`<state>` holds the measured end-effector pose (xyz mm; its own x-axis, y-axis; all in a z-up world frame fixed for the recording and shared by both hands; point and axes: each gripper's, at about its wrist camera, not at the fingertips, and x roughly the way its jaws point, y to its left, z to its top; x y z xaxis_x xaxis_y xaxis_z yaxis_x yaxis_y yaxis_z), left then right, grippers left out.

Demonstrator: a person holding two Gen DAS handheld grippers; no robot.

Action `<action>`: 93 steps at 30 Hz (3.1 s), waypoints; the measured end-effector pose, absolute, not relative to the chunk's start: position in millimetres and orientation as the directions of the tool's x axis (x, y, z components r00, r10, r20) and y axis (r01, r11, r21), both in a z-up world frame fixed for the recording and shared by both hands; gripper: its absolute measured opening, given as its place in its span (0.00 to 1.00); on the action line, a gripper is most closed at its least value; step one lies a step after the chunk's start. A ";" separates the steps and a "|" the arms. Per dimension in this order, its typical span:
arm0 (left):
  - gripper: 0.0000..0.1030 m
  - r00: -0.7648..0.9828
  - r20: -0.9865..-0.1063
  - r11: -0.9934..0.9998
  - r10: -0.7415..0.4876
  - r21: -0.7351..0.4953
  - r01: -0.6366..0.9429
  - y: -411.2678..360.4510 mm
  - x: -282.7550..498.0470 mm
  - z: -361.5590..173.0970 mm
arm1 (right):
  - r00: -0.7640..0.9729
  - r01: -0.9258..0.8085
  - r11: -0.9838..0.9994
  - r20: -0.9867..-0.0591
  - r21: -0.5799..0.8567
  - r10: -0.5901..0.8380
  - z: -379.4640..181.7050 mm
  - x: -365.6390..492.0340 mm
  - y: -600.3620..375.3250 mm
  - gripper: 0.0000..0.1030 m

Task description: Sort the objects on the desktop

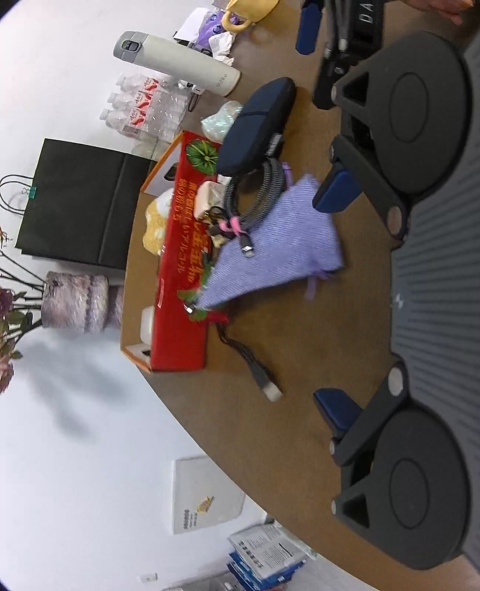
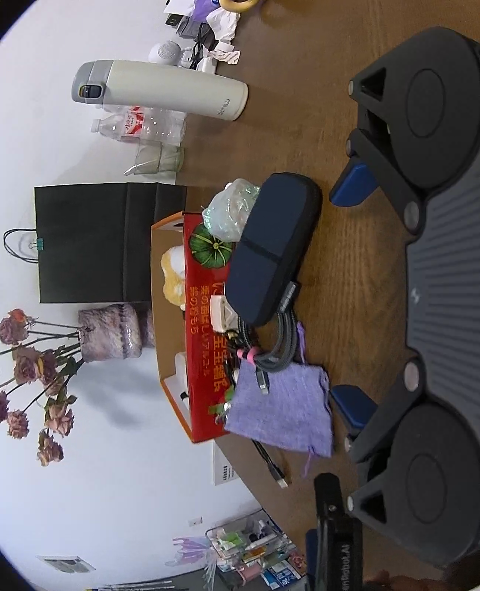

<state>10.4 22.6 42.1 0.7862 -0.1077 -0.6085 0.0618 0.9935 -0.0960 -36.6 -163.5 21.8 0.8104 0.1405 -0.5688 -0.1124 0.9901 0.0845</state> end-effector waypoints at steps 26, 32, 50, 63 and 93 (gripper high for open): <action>0.37 0.727 -0.670 0.984 -0.150 -0.170 0.045 32.0 178.5 41.4 | 0.795 -0.240 0.966 -0.553 0.091 0.250 32.0 73.0 -169.2 0.93; 0.36 0.835 -0.534 0.966 -0.136 -0.257 -0.007 54.8 156.3 76.8 | 0.793 -0.271 0.957 -0.539 0.105 0.284 37.9 104.1 -141.2 0.84; 0.37 0.861 -0.497 0.969 -0.109 -0.245 -0.019 69.6 76.9 102.9 | 0.802 -0.085 0.944 -0.540 0.319 0.255 49.5 126.3 -152.5 0.47; 0.37 0.847 -0.492 0.965 -0.202 -0.246 0.088 42.4 2.6 104.1 | 0.865 -0.133 0.968 -0.453 0.211 0.217 97.7 3.0 -156.0 0.47; 0.37 0.824 -0.537 0.963 -0.181 -0.265 0.039 66.4 137.0 115.3 | 0.767 -0.304 0.923 -0.515 0.234 0.383 95.9 98.6 -173.1 0.47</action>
